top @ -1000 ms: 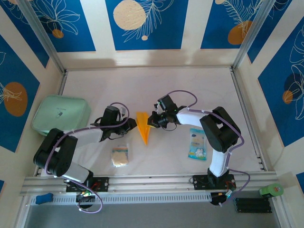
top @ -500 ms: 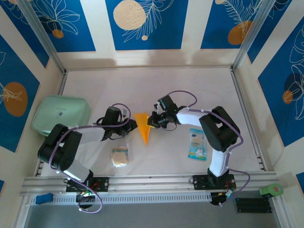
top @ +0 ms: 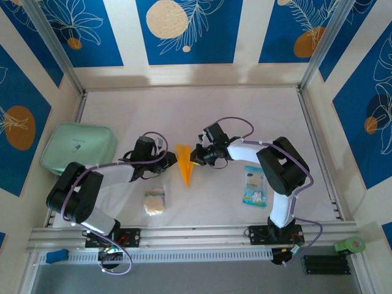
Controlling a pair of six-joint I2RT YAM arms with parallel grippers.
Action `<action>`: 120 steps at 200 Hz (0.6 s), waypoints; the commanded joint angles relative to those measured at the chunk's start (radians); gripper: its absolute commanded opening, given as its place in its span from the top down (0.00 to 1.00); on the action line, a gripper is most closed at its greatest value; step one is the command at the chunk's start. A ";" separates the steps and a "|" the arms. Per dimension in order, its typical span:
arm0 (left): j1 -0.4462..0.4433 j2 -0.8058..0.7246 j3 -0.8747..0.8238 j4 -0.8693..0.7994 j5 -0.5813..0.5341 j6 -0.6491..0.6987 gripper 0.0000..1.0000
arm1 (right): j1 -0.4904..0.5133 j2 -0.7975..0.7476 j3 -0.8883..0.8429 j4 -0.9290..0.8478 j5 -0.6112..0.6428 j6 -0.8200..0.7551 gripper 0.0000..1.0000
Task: Fold a paper plane with a square sheet of paper (pick it up from the middle)
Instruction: Turn over the paper at the center of the table.
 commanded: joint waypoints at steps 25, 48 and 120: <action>-0.001 0.025 -0.005 0.068 0.027 -0.005 0.74 | -0.005 0.014 -0.007 -0.004 -0.018 -0.008 1.00; -0.001 0.036 -0.004 0.086 0.038 -0.012 0.74 | -0.006 0.014 -0.007 -0.004 -0.018 -0.006 1.00; 0.000 0.077 0.007 0.085 0.038 -0.017 0.91 | -0.009 0.009 -0.013 -0.004 -0.017 -0.013 1.00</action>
